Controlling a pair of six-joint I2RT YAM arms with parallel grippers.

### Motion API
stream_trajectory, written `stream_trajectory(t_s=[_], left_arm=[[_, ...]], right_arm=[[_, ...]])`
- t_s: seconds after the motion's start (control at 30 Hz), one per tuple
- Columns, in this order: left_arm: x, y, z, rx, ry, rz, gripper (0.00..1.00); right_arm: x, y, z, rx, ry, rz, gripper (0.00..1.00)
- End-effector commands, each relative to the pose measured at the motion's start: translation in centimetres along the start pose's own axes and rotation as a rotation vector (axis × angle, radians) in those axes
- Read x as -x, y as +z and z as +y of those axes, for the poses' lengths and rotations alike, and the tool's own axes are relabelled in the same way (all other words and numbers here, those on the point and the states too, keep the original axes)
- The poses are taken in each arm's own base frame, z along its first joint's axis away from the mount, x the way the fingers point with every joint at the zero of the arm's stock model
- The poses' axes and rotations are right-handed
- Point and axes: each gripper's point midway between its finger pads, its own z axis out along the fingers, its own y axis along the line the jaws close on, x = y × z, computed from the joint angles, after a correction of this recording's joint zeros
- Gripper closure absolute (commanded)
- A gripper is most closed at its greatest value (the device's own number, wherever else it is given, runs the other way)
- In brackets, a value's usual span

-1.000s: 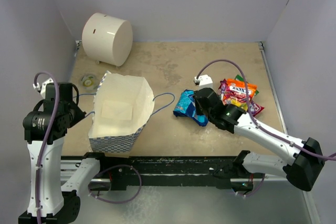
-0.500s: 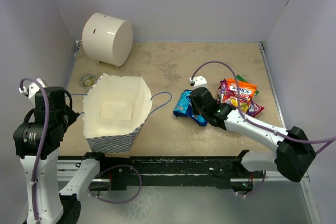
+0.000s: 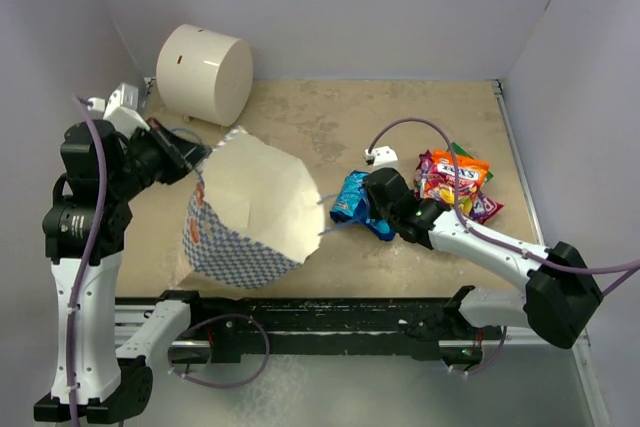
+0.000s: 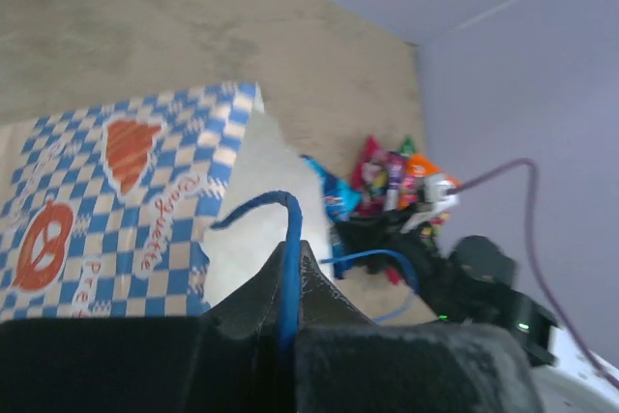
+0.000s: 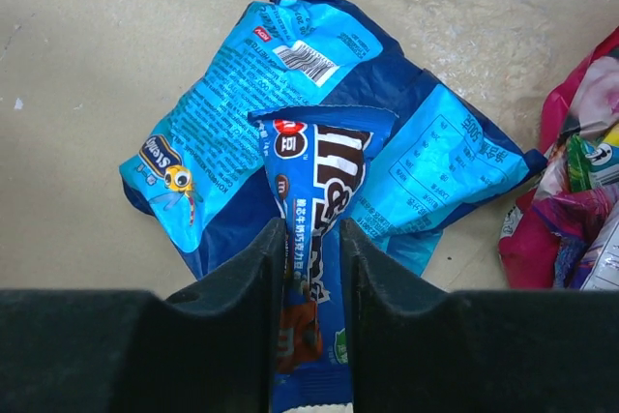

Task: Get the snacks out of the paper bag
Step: Place the snack at the center of the board.

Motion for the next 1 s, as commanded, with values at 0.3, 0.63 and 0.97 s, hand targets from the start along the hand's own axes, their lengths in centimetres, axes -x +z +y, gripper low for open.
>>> stream_trajectory(t_s=[0.3, 0.63, 0.97], left_arm=[[7.6, -1.7, -16.9, -0.831, -0.108, -0.003, 1.0], [4.6, -1.1, -15.1, -0.779, -0.217, 0.059, 1.0], [-2.0, 0.7, 4.9, 0.244, -0.133, 0.025, 1.0]], right_arm=[[4.2, -2.1, -1.4, -0.023, 0.092, -0.129, 0.38], [10.3, -5.4, -2.2, -0.031, 0.121, -0.276, 0.18], [16.4, -8.5, -0.2, 0.079, 0.133, -0.361, 0.02]])
